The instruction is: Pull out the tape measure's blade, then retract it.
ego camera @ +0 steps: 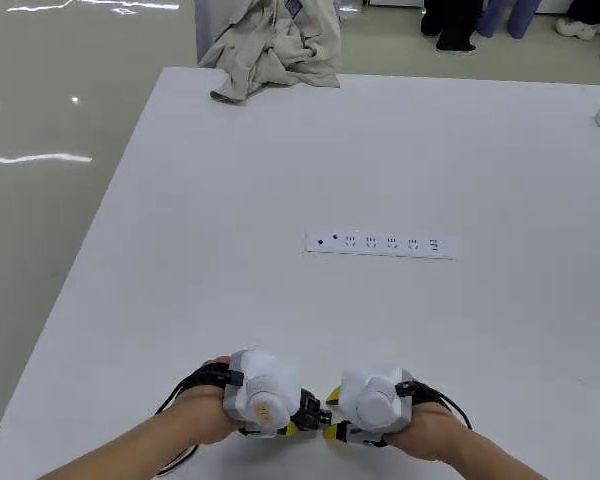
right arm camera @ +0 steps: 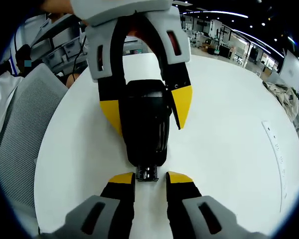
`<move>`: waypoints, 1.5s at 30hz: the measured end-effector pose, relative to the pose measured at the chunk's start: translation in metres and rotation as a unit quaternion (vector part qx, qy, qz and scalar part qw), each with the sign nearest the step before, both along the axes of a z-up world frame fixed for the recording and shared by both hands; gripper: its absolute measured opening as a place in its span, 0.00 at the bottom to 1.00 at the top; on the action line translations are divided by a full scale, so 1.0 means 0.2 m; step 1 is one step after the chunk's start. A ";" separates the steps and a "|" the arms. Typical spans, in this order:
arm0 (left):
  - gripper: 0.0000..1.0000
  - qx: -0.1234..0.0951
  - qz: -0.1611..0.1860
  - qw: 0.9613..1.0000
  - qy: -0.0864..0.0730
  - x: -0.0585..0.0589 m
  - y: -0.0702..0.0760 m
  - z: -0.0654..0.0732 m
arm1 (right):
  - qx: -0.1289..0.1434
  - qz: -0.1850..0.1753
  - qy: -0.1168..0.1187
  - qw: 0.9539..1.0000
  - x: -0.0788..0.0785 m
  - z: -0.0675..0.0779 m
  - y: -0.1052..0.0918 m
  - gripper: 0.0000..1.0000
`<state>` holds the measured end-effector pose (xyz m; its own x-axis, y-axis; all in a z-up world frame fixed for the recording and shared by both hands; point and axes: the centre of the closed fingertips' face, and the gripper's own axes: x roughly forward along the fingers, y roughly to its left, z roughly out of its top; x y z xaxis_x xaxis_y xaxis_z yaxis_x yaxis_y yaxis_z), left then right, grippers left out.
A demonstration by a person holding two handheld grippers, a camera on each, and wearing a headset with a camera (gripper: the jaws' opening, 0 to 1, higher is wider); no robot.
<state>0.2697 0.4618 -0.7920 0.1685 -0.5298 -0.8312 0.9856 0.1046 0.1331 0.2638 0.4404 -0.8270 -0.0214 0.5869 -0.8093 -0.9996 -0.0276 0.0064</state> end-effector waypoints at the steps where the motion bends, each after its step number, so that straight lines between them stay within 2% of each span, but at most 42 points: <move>1: 0.35 0.000 0.000 1.000 0.000 0.00 0.00 0.00 | 0.000 0.002 0.000 1.000 0.00 0.00 0.00 0.24; 12: 0.35 0.000 -0.001 1.000 0.000 0.00 0.00 0.00 | 0.000 0.004 0.006 1.000 -0.02 0.00 0.01 0.17; 18: 0.35 -0.001 0.000 1.000 -0.001 0.00 0.00 0.00 | 0.002 0.003 0.008 1.000 -0.01 0.00 0.01 0.16; 30: 0.34 0.005 0.001 1.000 0.003 0.00 0.00 0.00 | -0.001 0.022 -0.007 1.000 -0.02 0.00 0.01 0.15; 45: 0.33 0.011 0.012 1.000 0.012 0.01 0.00 -0.01 | -0.001 0.019 -0.014 1.000 0.00 0.00 -0.02 0.14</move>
<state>0.2717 0.4622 -0.7933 0.1608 -0.5073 -0.8466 0.9858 0.1246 0.1125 0.2644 0.4360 -0.8272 -0.0214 0.5842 -0.8114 -0.9976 -0.0662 -0.0213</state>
